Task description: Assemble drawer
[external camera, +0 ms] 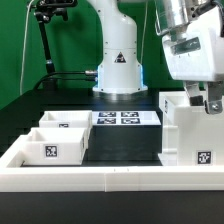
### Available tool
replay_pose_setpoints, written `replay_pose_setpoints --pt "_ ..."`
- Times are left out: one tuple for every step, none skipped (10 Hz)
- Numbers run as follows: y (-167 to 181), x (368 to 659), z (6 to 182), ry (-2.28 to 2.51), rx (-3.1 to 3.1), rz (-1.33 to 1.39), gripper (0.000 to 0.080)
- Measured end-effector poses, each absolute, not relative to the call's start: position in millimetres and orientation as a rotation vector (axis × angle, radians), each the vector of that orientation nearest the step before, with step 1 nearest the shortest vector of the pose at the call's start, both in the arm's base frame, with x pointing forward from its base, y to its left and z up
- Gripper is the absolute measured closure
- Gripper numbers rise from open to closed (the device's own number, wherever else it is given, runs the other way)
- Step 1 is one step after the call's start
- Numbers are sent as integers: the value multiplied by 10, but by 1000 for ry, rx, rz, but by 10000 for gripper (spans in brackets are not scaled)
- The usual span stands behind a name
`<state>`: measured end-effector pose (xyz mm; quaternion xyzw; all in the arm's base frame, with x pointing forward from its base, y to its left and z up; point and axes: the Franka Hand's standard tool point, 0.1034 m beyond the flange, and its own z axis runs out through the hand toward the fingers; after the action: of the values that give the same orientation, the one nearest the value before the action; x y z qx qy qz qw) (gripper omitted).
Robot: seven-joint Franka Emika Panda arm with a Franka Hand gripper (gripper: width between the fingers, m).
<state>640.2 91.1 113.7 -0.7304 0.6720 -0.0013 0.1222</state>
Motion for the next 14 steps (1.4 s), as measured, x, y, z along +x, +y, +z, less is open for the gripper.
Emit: replay_pose_setpoints --pt "916 6401 1137 1955 -2137 -4 158" --pt "920 6400 1137 1949 -2143 -5 158" --pt "926 6400 1137 1940 -2151 -6 151" --pt "933 6402 1166 1912 -2173 -12 151" --pt "932 6402 1294 1837 -2224 -36 151" --pt "896 6377 1403 1744 -2290 -64 151" --pt "815 6347 1496 1630 -2366 -97 151" --pt "721 6317 1567 1517 -2438 -128 151" --pt "616 6298 1611 1358 -2534 -162 151" --pt "534 6274 1631 1337 -2543 -165 151" --pt "515 6235 1631 1377 -2525 -157 151" --pt "541 6238 1620 1365 -2532 -156 151" --pt "548 6238 1615 1360 -2536 -156 151" --pt "545 6216 1580 1273 -2600 -156 151"
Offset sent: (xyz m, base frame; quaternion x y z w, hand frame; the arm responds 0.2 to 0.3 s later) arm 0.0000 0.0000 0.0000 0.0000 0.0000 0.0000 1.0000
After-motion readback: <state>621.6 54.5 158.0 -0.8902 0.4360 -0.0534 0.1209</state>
